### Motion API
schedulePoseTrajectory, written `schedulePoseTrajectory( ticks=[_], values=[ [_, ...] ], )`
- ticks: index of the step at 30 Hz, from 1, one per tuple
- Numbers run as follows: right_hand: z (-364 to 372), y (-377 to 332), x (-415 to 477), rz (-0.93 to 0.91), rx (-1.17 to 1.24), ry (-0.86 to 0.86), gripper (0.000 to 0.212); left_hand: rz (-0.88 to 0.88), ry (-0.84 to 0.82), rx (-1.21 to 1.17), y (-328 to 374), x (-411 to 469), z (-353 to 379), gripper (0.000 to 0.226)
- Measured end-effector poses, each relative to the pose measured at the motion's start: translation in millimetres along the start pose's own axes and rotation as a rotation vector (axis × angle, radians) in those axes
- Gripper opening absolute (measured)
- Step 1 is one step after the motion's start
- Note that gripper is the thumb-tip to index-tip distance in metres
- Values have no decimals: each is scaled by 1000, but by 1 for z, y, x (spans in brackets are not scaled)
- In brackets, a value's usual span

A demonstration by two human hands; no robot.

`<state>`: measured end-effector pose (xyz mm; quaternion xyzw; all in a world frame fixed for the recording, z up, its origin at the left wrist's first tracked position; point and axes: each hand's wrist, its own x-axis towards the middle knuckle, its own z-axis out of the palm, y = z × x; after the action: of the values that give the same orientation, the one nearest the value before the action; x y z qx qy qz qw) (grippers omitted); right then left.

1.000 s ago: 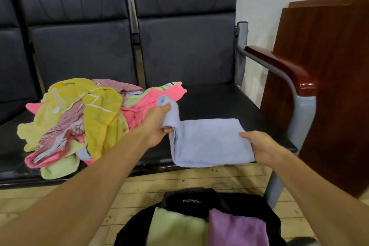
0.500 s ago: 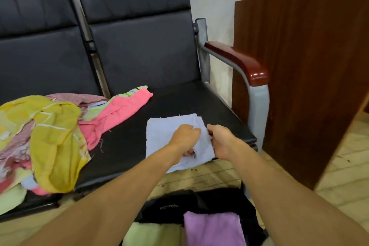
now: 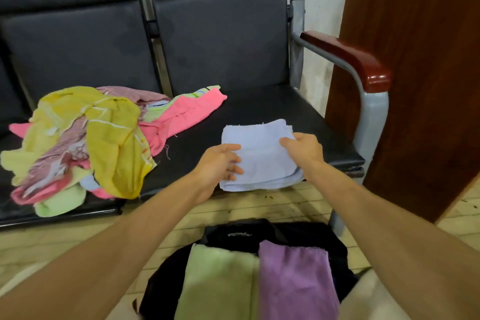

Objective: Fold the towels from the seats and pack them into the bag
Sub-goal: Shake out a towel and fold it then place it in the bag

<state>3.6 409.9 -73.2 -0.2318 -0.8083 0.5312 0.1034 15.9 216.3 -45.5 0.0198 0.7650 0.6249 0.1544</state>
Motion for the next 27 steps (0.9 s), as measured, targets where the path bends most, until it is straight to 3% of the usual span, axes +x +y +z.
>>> schedulePoseTrajectory(
  ticks=[5, 9, 11, 15, 18, 21, 25, 27],
  values=[
    [7, -16, -17, -193, -3, -6, 17, -3, 52, -95, -24, -6, -22, 34],
    [12, -44, -41, -281, 134, -78, 27, -44, 93, -187, -19, -7, -28, 26],
    [12, -55, -53, -267, 178, -149, 22, -92, 152, -255, -16, -9, -26, 14],
    [5, -61, -76, -132, 408, -248, 19, -200, 236, -323, -16, -16, -20, 11],
    [-1, -58, -89, -115, 543, -222, 15, -302, 98, -456, -21, -23, -19, 15],
    [-4, -52, -98, -54, 704, -229, 27, -324, 12, -512, -28, -35, -15, 34],
    [-4, -32, -104, 61, 673, -253, 15, -255, -5, -642, -31, -48, -9, 65],
    [-7, -24, -106, 87, 620, -199, 17, -276, -125, -684, -32, -52, -11, 63]
  ],
)
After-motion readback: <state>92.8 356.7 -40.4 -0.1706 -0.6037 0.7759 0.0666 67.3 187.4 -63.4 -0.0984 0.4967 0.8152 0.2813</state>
